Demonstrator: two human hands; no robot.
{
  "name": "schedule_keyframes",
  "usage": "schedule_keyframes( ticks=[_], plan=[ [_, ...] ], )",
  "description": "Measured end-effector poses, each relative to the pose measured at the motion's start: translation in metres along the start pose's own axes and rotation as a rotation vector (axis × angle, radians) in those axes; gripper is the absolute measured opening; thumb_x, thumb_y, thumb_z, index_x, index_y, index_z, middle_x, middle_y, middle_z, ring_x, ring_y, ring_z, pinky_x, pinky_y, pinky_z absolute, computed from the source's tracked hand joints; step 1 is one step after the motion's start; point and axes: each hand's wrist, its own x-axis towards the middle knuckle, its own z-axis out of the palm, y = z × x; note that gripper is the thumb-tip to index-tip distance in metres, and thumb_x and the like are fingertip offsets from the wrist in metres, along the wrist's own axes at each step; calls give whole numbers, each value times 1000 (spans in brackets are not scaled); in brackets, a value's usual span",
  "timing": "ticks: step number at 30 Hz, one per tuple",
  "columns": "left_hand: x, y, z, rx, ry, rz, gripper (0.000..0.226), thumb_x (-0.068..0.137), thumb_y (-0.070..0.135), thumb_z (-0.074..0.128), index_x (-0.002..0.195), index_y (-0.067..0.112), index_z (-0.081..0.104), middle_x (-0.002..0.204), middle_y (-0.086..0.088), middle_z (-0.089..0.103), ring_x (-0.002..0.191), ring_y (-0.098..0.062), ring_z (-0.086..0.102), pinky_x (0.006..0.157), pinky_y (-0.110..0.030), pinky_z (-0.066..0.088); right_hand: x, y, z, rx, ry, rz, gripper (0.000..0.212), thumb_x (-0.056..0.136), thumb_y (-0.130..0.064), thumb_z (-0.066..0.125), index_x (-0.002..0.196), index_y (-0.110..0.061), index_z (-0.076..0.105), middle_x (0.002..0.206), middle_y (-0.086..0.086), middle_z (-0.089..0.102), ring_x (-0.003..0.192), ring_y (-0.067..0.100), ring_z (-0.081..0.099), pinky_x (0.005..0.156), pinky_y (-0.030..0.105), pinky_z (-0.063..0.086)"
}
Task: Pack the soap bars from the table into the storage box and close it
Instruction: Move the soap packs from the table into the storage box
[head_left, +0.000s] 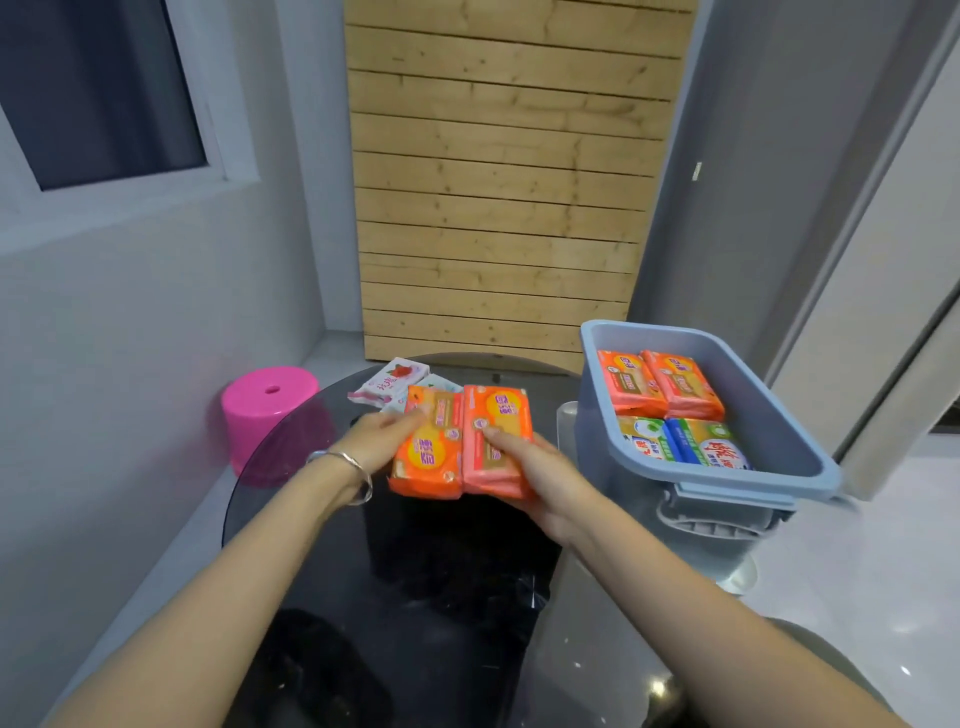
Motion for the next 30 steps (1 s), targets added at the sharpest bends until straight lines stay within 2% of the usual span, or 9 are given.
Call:
schedule_keyframes(
  ticks=[2, 6, 10, 13, 17, 20, 24, 27, 30],
  plan=[
    [-5, 29, 0, -78, -4, 55, 36, 87, 43, 55, 105, 13, 61, 98, -8, 72, 86, -22, 69, 85, -38, 55, -8, -27, 5, -10, 7, -57, 35, 83, -26, 69, 115, -17, 57, 97, 5, 73, 77, 15, 71, 63, 26, 57],
    [-14, 86, 22, -120, -20, 155, 47, 85, 45, 56, 117, 10, 57, 106, -13, 69, 84, -23, 67, 79, -34, 55, -19, -88, -8, -49, 60, -179, 18, 85, -21, 66, 100, -11, 64, 68, -2, 74, 55, 8, 70, 56, 21, 58],
    [-7, 120, 74, -118, -55, 241, 51, 86, 37, 58, 124, 5, 49, 115, -15, 66, 75, -17, 63, 64, -23, 56, -31, -132, -51, -166, 185, -266, 47, 86, -25, 65, 128, -10, 49, 92, 5, 71, 69, 18, 68, 68, 32, 58],
    [2, 130, 118, -77, -71, 299, 56, 83, 31, 64, 131, 15, 39, 112, -10, 63, 76, -16, 63, 63, -20, 53, -39, -144, -94, -298, 274, -292, 77, 84, -25, 68, 144, -32, 21, 107, 3, 61, 72, 19, 67, 52, 28, 57],
    [13, 127, 164, 4, -175, 341, 40, 82, 28, 66, 114, 22, 43, 105, -11, 62, 76, -19, 63, 64, -25, 53, -50, -147, -139, -485, 320, -258, 58, 87, -20, 64, 137, -28, 35, 104, 5, 59, 70, 17, 63, 52, 26, 54],
    [22, 118, 181, 193, -180, 369, 27, 77, 43, 66, 90, 32, 45, 103, -10, 69, 85, -26, 68, 78, -39, 57, -51, -142, -163, -575, 360, -202, 52, 88, -26, 65, 131, -20, 37, 102, 10, 62, 69, 16, 63, 53, 25, 52],
    [25, 114, 187, 394, -190, 479, 27, 79, 50, 59, 94, 31, 45, 93, -4, 68, 72, -21, 62, 63, -31, 51, -50, -140, -182, -808, 305, -199, 46, 85, -29, 67, 122, -15, 43, 92, 1, 66, 69, 8, 64, 47, 15, 50],
    [30, 111, 181, 502, -193, 475, 33, 80, 55, 54, 93, 25, 49, 101, -5, 71, 91, -23, 67, 80, -41, 56, -50, -147, -185, -971, 191, -161, 43, 84, -36, 67, 116, -14, 50, 99, -1, 69, 82, 10, 68, 61, 16, 56],
    [35, 110, 171, 702, -139, 508, 32, 82, 53, 55, 90, 23, 60, 102, -4, 66, 101, -22, 60, 90, -37, 49, -44, -151, -183, -1112, 69, -120, 36, 85, -42, 63, 113, -21, 55, 114, -1, 68, 100, 16, 68, 85, 28, 56]
  ],
)
